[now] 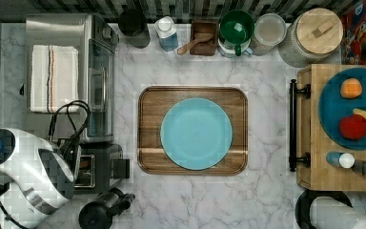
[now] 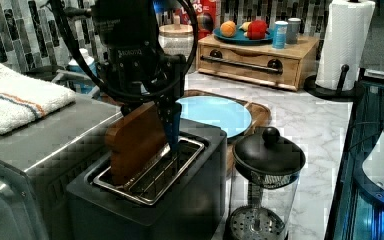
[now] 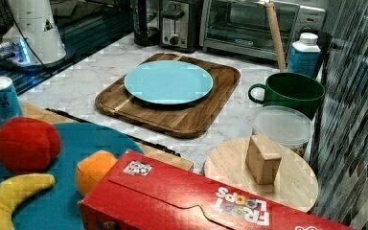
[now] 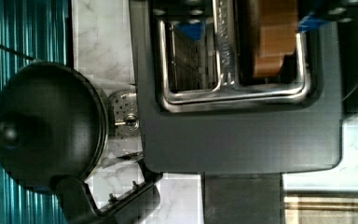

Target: Pick up the toast.

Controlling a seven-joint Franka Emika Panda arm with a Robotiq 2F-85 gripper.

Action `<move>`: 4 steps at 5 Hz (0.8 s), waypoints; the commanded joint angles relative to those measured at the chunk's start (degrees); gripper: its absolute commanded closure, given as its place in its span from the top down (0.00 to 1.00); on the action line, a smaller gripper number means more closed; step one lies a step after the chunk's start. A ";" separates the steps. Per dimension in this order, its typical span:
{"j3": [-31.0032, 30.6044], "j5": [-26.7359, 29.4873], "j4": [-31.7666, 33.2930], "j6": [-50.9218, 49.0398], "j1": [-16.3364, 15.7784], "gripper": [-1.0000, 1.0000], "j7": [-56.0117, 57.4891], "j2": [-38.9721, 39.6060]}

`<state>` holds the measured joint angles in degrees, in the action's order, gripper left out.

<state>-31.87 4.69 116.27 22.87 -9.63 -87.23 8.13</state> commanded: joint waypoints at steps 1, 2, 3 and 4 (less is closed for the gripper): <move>-1.70 1.91 -14.21 -6.09 -5.74 0.00 -5.38 -0.54; -2.46 2.41 -15.69 -7.98 -4.07 0.00 -4.06 -0.43; -1.87 6.71 -15.25 -8.79 -1.59 0.00 2.80 -3.06; -1.01 9.21 -14.99 -10.57 0.10 0.00 6.57 -5.17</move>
<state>-30.97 11.70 107.93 12.62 -7.06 -85.33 7.25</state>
